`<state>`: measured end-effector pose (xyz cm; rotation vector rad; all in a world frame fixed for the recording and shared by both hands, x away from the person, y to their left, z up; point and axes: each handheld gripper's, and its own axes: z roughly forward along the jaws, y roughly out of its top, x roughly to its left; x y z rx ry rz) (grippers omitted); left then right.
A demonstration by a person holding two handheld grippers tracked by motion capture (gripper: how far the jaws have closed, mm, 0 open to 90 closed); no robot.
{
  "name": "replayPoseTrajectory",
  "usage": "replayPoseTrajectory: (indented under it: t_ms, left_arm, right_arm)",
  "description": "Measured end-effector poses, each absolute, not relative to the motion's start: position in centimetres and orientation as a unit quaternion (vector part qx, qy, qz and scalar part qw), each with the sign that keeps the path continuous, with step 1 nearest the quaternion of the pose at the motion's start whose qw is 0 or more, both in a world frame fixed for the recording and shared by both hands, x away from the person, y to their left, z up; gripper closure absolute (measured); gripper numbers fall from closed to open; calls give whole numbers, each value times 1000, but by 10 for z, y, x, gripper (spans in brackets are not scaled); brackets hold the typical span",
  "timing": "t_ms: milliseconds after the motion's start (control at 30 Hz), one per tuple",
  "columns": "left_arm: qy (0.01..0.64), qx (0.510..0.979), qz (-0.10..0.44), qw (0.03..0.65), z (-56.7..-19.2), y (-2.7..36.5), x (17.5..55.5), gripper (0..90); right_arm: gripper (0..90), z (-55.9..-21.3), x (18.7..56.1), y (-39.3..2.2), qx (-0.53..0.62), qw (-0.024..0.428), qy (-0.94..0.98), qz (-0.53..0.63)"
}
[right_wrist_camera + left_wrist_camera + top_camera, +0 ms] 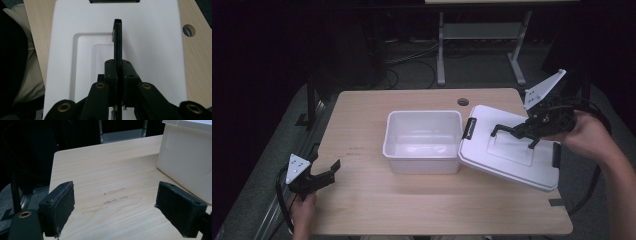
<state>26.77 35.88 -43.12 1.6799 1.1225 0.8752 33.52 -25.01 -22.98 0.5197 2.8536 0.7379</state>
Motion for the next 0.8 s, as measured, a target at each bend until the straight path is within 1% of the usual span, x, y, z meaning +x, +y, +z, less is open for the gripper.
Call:
replayPoseTrajectory:
  t_ms: [400, 800]
  left_arm:
    - [453, 681, 352, 455, -431, 357, 268, 147]
    - [453, 679, 352, 459, -430, 357, 268, 147]
  right_arm:
    - [845, -219, 350, -218, 141, 72, 956, 249]
    - [845, -216, 367, -182, 108, 65, 959, 252]
